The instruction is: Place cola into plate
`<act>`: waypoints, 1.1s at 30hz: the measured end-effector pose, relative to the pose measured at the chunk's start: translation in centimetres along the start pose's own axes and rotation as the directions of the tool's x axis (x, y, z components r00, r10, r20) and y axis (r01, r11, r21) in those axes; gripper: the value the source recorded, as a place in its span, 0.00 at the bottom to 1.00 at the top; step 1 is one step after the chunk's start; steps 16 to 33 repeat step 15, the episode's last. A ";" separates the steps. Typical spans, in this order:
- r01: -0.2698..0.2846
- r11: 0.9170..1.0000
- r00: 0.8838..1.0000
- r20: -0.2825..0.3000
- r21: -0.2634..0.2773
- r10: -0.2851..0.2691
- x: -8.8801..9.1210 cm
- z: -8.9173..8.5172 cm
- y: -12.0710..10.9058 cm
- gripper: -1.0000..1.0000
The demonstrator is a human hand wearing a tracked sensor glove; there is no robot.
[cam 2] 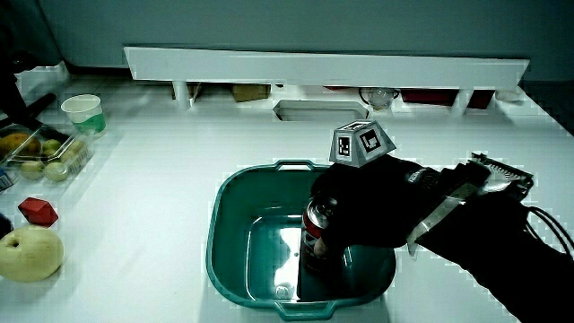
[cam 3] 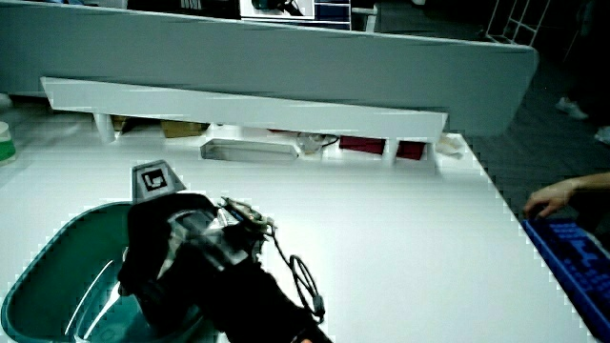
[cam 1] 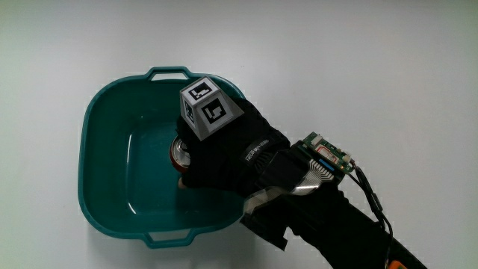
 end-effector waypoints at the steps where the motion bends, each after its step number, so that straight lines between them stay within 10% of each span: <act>1: 0.008 1.000 1.000 0.001 -0.022 -0.008 0.0 -0.2 0.2 0.45; 12: 0.021 0.997 1.000 -0.017 -0.077 -0.023 0.6 -0.9 -0.2 0.19; 14: -0.006 0.983 0.999 -0.054 -0.184 -0.004 1.1 -1.6 0.2 0.14; 15: 0.020 0.992 0.998 -0.051 -0.123 -0.027 1.4 -1.3 -0.4 0.12; 33: 0.020 0.992 0.998 -0.051 -0.123 -0.027 1.4 -1.3 -0.4 0.12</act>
